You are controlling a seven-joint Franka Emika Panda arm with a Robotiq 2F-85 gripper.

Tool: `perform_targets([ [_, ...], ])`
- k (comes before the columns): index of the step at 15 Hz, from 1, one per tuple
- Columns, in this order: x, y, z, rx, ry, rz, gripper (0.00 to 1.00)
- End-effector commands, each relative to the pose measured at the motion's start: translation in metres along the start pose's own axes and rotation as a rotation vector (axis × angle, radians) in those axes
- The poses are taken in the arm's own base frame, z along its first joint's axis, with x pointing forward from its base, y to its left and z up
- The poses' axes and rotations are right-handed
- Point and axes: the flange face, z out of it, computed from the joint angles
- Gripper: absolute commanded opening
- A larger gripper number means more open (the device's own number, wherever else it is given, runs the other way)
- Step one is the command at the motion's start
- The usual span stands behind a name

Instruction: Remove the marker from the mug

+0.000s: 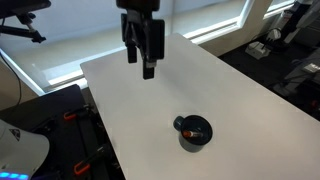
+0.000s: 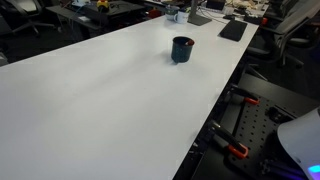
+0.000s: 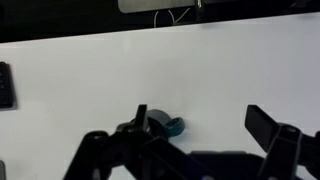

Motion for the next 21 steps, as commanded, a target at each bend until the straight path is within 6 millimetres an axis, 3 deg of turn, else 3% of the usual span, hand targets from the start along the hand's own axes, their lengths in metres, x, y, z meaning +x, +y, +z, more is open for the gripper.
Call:
perform_targets([
  [1,0.042,0.021,0.024,-0.038,-0.035,0.111,1.00],
  [2,0.051,0.029,0.032,-0.046,-0.053,0.147,1.00],
  [3,0.029,0.016,0.024,-0.024,-0.036,0.088,1.00],
  [5,0.036,0.020,0.034,-0.024,-0.059,0.096,1.00],
  [11,0.035,0.017,0.027,-0.026,-0.043,0.090,1.00],
  [17,0.062,0.018,0.054,-0.059,-0.098,0.138,1.00],
  [21,0.091,0.025,0.076,-0.072,-0.135,0.200,1.00],
])
